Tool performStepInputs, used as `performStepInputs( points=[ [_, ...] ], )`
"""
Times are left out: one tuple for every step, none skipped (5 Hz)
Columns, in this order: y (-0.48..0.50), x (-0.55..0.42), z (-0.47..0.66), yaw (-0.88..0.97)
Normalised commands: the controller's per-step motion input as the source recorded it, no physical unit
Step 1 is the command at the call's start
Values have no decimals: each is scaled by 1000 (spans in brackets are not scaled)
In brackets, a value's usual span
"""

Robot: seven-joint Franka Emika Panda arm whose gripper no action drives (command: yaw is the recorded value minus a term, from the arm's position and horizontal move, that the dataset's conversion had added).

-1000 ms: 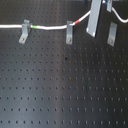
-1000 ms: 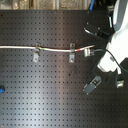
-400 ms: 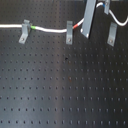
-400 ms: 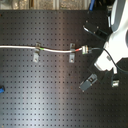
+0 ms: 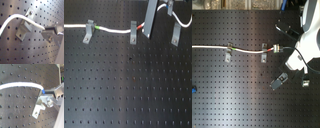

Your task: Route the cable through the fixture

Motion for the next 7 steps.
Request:
performStepInputs(
  points=[
    [24,21,173,31],
    [16,14,233,29],
    [15,14,250,31],
    [22,21,261,46],
    [10,10,240,51],
    [5,6,291,57],
    [3,4,298,51]
  ],
)
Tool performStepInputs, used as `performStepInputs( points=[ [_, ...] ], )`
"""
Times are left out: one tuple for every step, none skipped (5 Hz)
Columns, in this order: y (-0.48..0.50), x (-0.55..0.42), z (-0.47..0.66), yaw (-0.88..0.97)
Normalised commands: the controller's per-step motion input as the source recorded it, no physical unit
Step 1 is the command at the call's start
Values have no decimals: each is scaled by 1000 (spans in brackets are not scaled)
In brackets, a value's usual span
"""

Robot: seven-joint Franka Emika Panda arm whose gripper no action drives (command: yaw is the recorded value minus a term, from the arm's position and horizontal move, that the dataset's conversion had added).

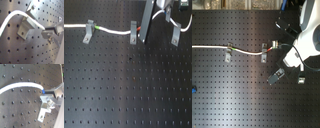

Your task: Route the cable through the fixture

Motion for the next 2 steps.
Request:
performStepInputs(
  points=[
    [4,5,313,51],
    [7,1,309,66]
  ],
)
